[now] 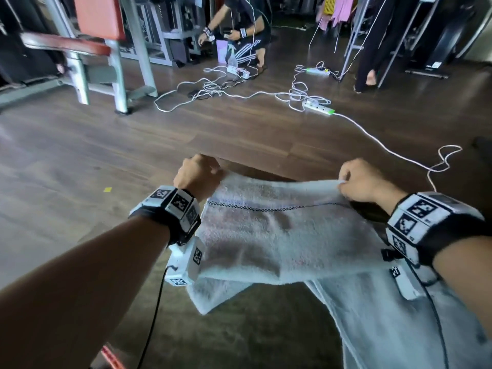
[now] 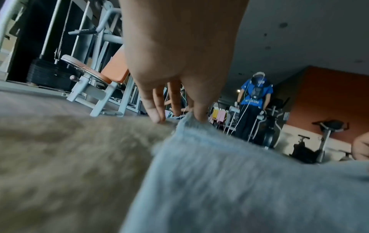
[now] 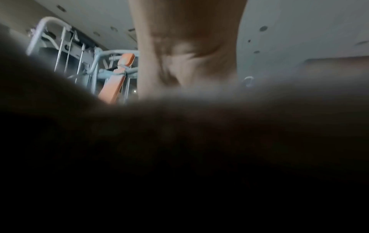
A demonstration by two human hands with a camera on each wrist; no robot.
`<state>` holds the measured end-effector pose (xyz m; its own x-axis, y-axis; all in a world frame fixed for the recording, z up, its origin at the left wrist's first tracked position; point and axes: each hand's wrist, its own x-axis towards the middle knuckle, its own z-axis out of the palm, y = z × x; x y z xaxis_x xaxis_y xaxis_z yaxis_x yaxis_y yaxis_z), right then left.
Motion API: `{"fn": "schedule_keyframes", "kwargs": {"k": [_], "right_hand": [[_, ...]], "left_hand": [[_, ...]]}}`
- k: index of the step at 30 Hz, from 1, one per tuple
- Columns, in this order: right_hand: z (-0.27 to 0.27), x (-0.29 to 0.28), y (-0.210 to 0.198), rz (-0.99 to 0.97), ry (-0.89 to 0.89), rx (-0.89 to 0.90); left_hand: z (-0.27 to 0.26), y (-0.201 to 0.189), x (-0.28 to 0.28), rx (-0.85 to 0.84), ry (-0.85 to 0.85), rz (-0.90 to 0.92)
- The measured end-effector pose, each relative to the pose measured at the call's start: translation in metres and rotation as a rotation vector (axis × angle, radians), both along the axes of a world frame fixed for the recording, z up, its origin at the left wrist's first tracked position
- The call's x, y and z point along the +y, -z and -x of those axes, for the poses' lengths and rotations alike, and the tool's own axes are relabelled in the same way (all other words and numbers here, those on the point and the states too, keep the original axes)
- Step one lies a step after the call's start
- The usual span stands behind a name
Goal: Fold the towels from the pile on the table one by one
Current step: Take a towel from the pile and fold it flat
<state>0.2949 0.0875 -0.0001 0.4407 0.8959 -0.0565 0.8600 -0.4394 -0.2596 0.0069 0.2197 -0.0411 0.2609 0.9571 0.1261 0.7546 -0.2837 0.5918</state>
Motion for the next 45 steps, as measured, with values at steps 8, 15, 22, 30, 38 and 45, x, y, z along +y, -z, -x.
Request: {"fn": "schedule_keyframes", "kwargs": {"k": [8,15,22,30,38,45], "right_hand": [[0.007,0.002,0.026,0.081,-0.126,0.010],[0.019,-0.015,0.004,-0.108,-0.098,0.068],[0.040,-0.093,-0.066,-0.470,-0.118,0.148],[0.074,-0.216,-0.100,-0.590,-0.246,0.151],[0.109,-0.285,-0.081,-0.586,-0.373,0.138],[0.121,-0.295,-0.067,-0.614,-0.518,0.139]], "left_hand": [[0.004,0.004,0.000,0.140,0.212,-0.035],[0.017,-0.034,-0.024,0.189,0.229,-0.033],[0.048,-0.095,-0.072,0.182,0.279,-0.015],[0.073,-0.137,-0.166,0.238,0.367,0.039],[0.068,-0.130,-0.251,0.302,0.513,0.104],[0.019,-0.121,-0.301,-0.256,0.694,0.110]]}}
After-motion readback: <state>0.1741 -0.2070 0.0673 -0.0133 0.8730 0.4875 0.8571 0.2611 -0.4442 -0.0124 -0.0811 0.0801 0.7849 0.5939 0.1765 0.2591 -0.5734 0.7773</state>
